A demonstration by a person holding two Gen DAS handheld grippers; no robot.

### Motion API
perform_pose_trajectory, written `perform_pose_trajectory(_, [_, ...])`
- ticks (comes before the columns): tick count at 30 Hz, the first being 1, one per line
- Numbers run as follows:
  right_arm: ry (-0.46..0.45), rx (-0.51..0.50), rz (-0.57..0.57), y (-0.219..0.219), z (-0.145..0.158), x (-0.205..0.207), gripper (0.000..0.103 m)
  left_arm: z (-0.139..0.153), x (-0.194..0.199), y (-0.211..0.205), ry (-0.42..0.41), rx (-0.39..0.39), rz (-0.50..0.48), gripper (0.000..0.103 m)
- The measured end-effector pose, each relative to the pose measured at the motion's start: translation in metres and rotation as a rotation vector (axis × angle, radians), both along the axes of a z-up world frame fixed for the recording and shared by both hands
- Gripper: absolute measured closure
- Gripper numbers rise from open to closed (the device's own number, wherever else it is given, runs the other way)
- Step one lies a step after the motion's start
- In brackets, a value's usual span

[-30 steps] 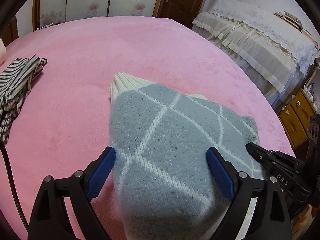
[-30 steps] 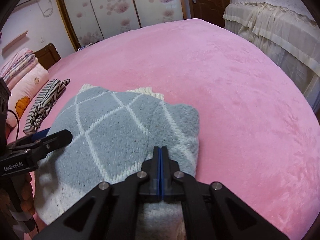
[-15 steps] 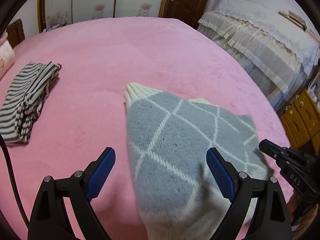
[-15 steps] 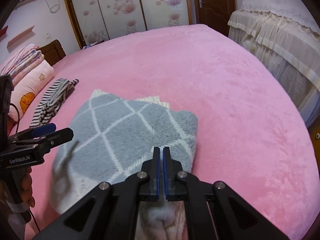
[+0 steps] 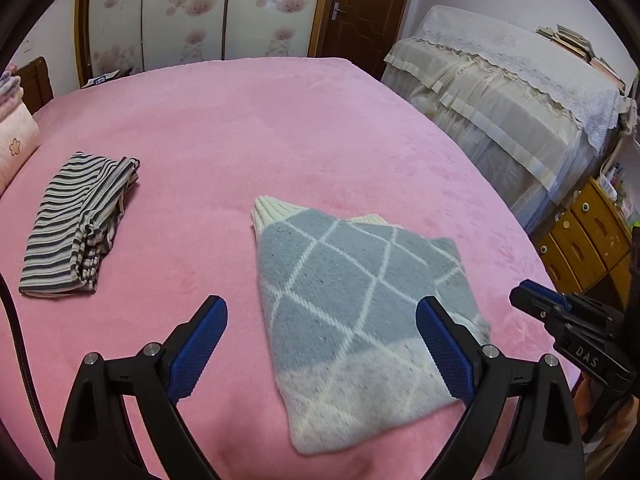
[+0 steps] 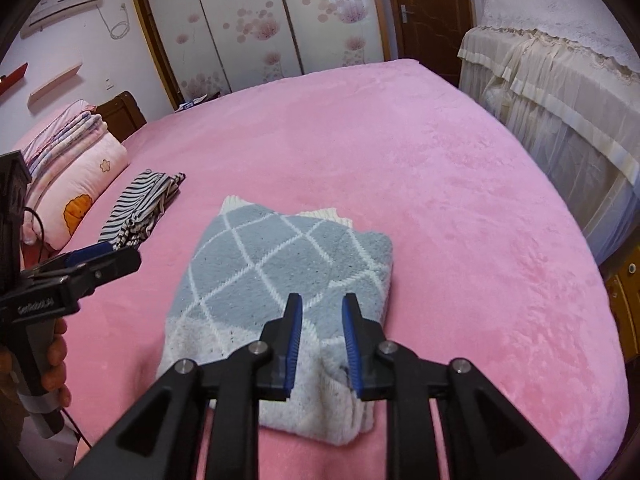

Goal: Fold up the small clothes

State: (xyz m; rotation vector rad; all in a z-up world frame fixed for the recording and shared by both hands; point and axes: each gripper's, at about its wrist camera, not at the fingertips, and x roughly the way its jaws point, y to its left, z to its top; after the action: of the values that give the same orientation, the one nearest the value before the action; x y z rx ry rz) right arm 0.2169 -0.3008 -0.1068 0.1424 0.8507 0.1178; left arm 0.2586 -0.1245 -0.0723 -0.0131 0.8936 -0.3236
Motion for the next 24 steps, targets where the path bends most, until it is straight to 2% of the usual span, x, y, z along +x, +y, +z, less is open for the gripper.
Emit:
perform_pose_trajectory(3, [-0.003,0.009,0.008,-0.002,0.004,-0.008,0.078,0.003,-0.008,0.002,0.01,-0.007,0.005,0.008])
perform_pose_trajectory(5, [0.004,0.009,0.02,-0.003,0.003,-0.013,0.07,0.0,-0.01,0.008,0.024,-0.019,0.033,0.008])
perform_pose_trajectory(6, [0.019,0.008,0.027,-0.004,0.001,-0.016,0.065,-0.003,-0.01,0.011,0.035,-0.026,0.043,0.008])
perform_pose_trajectory(8, [0.05,0.016,0.032,-0.006,-0.003,-0.018,0.044,-0.013,-0.008,0.017,0.064,-0.023,0.064,0.008])
perform_pose_trajectory(9, [0.059,0.026,0.032,-0.009,-0.006,-0.019,0.04,-0.019,-0.007,0.018,0.082,-0.016,0.067,0.008])
perform_pose_trajectory(12, [0.072,0.024,0.032,-0.015,-0.016,-0.021,0.037,-0.041,-0.005,0.022,0.132,-0.005,0.064,0.008])
perform_pose_trajectory(15, [0.099,0.077,0.024,-0.024,-0.03,-0.02,0.037,-0.064,-0.003,0.023,0.165,0.02,0.051,0.008])
perform_pose_trajectory(18, [0.154,0.175,0.025,-0.036,-0.052,-0.013,0.037,-0.086,0.003,0.03,0.233,-0.074,0.033,0.008])
perform_pose_trajectory(21, [0.201,0.283,0.009,-0.049,-0.077,-0.004,0.037,-0.108,0.011,0.037,0.312,-0.229,0.013,0.008])
perform_pose_trajectory(24, [0.239,0.438,0.007,-0.064,-0.101,0.006,0.037,-0.125,0.018,0.039,0.349,-0.329,-0.009,0.008])
